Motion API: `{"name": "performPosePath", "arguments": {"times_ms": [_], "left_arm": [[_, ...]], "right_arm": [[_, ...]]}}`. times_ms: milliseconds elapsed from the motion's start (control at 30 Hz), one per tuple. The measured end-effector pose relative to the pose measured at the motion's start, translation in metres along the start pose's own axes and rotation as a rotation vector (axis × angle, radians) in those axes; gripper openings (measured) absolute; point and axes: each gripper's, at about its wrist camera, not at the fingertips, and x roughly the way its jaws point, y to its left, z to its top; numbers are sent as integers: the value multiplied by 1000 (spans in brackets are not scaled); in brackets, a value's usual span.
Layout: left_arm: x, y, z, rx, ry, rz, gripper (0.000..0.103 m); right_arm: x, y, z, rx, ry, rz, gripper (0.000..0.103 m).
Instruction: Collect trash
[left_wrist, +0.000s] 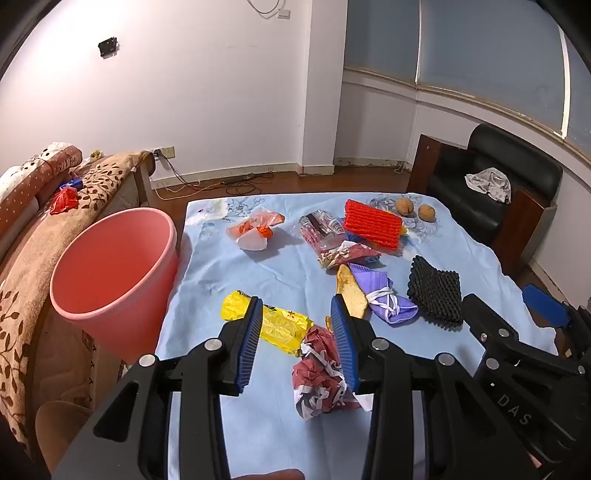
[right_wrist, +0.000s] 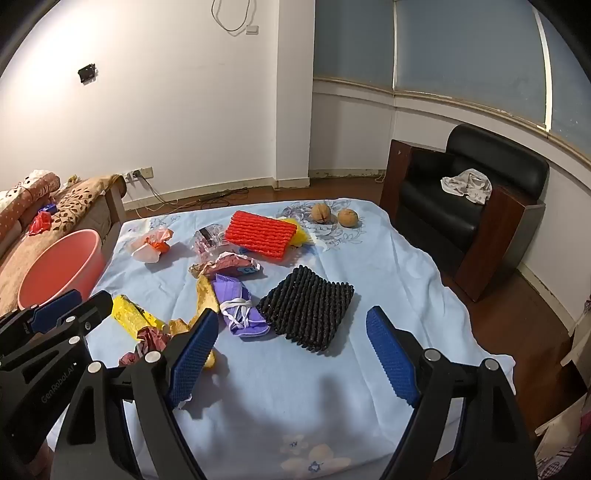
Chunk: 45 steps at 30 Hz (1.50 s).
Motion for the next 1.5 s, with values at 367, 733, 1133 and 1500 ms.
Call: {"name": "performPosePath", "arguments": {"times_ms": [367, 733, 1133, 1500], "left_arm": [[0, 0, 0, -2, 2, -2, 39], [0, 0, 0, -4, 5, -3, 39], [0, 0, 0, -5, 8, -5, 39], [0, 0, 0, -6, 11, -5, 39]], "right_arm": [[0, 1, 0, -2, 0, -1, 81], [-1, 2, -1, -5, 0, -3, 81], [-1, 2, 0, -6, 0, -3, 81], [-1, 3, 0, -6, 1, -4, 81]]}}
